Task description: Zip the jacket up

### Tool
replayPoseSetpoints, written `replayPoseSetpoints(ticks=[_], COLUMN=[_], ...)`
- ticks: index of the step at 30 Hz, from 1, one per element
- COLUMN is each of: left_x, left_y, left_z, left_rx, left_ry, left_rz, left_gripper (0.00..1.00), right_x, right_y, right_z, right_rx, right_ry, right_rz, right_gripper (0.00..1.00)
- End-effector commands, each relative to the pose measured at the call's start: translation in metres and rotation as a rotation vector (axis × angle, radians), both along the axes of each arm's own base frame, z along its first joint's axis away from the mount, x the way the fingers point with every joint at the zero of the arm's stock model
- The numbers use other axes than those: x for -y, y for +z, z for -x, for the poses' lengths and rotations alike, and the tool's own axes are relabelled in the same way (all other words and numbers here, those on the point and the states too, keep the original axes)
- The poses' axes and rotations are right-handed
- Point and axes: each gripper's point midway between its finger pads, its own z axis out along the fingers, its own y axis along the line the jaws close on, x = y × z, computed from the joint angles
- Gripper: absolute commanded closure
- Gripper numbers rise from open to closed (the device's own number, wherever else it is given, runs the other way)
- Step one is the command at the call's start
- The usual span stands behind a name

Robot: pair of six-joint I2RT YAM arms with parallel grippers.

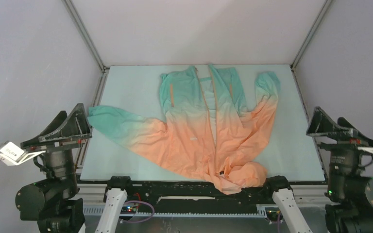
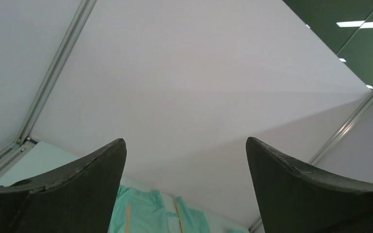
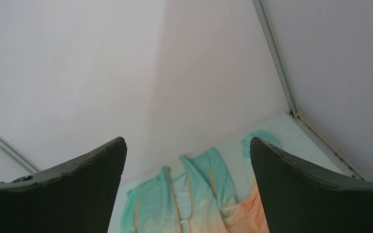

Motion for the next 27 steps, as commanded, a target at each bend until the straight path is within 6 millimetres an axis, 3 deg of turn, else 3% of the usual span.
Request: replayPoseSetpoints(ticks=[1, 7, 15, 21, 27], left_x=[0.010, 0.031, 0.084, 0.140, 0.200], left_y=[-0.023, -0.067, -0.140, -0.193, -0.223], left_z=[-0.039, -0.089, -0.174, -0.228, -0.281], left_rx=[-0.110, -0.251, -0.438, -0.578, -0.649], left_ry=[-0.041, -0.150, -0.456, -0.580, -0.686], left_rz=[-0.051, -0.081, -0.061, -0.090, -0.106], left_gripper=[0.02, 0.02, 0.02, 0.00, 0.12], right_x=[-0.007, -0.034, -0.101, -0.146, -0.188], right_y=[-0.035, -0.084, -0.151, -0.190, -0.235], right_z=[-0.051, -0.107, -0.180, -0.246, -0.317], right_rx=[-0.177, -0.345, -0.443, -0.473, -0.502], right_ry=[0.003, 0.105, 0.427, 0.618, 0.685], right_rz=[-0.057, -0.066, -0.115, -0.168, -0.277], right_gripper=[0.00, 0.00, 0.00, 0.04, 0.06])
